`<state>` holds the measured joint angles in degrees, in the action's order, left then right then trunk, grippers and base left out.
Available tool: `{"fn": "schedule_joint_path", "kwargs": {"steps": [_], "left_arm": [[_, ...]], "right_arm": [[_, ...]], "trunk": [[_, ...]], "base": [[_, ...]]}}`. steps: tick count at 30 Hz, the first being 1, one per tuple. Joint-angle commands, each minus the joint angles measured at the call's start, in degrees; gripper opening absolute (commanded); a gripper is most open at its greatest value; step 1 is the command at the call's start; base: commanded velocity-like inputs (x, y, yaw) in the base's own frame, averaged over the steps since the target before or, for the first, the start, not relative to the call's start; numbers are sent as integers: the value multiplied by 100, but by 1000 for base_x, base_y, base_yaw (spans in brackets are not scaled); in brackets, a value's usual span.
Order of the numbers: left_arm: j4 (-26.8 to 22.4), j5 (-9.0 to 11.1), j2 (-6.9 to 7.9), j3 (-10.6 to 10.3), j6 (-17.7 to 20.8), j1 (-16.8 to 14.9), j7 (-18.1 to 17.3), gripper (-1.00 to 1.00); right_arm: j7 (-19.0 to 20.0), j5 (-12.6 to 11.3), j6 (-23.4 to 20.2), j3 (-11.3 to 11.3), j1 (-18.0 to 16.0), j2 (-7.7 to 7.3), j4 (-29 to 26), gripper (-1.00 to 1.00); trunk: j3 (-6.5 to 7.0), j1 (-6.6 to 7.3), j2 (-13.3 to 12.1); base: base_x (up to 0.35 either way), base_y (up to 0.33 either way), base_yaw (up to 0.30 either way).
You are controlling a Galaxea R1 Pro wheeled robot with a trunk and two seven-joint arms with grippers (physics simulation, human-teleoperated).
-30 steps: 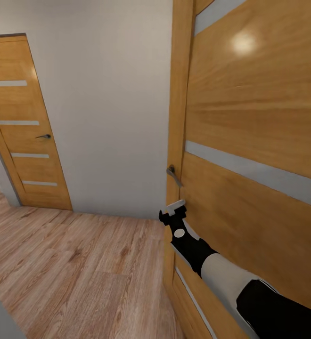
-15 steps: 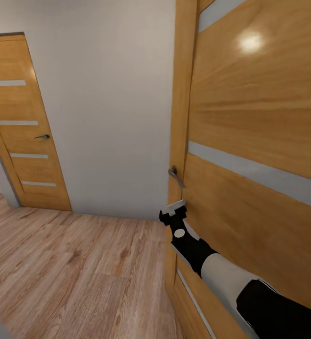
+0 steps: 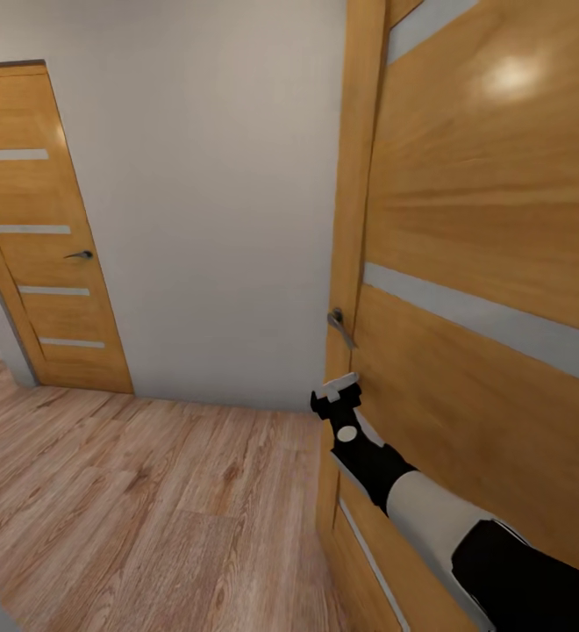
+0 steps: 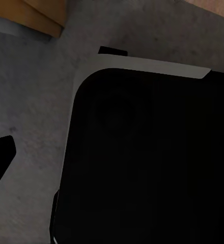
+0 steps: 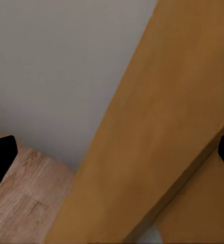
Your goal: Move the two storage containers from the living room to the garage. In the garage, place one container on the floor and stack the other container on top of it (either order is fine).
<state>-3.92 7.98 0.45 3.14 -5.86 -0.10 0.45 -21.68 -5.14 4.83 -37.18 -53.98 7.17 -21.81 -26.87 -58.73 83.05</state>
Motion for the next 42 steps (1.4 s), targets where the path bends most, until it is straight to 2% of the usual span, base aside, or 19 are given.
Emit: {"fn": "schedule_joint_path", "kwargs": {"steps": [1, 6, 11, 15, 17, 20, 23, 24, 29, 37, 39, 42], "left_arm": [[-3, 19, -1, 29, -11, 1, -1, 100], [-3, 19, -1, 29, -11, 1, -1, 100], [-3, 19, -1, 29, -11, 1, -1, 100], [-3, 19, -1, 29, -11, 1, -1, 100], [-3, 19, -1, 29, -11, 1, -1, 100], [-3, 21, -1, 29, -11, 1, -1, 100], [-3, 22, -1, 29, -11, 1, -1, 100], [-3, 24, -1, 29, -11, 1, -1, 100], [-3, 28, -1, 29, -11, 1, -1, 100], [-3, 24, -1, 29, -11, 1, 1, 100], [-3, 21, -1, 29, -11, 1, 0, 100], [-3, 22, -1, 29, -11, 1, -1, 100]], "right_arm": [[-89, -64, 33, 8, -8, -18, 13, 100], [-371, -60, 28, 6, -8, -141, 10, 100], [-464, -65, -1, 9, -10, -280, 10, 100], [-561, -71, 2, 42, -9, -525, 12, 100], [-590, -73, 1, 155, -9, -652, 11, 100], [-603, -74, 8, 331, -10, -733, 10, 100], [-607, -71, 14, 411, -10, -801, 10, 100], [-611, -71, 12, 438, -9, -883, 10, 100], [-643, -74, -4, 475, -8, -1182, 10, 100], [-775, -74, -9, 526, -11, -1539, 10, 100], [-782, -74, -17, 625, -12, -1661, 10, 100], [-784, -75, -10, 810, -12, -1765, 10, 100]], "trunk": [[-6, 0, 3], [-6, 0, 3], [-6, 0, 3], [-6, 0, 3], [-6, 0, 3], [-6, 0, 3], [-6, 0, 3], [-6, 0, 3], [-6, 0, 3], [-6, 0, 3], [-6, 0, 3], [-6, 0, 3]], "base": [[0, 0, 0], [0, 0, 0], [0, 0, 0], [0, 0, 0], [0, 0, 0], [0, 0, 0], [0, 0, 0], [0, 0, 0], [0, 0, 0], [0, 0, 0], [0, 0, 0], [0, 0, 0]]}}
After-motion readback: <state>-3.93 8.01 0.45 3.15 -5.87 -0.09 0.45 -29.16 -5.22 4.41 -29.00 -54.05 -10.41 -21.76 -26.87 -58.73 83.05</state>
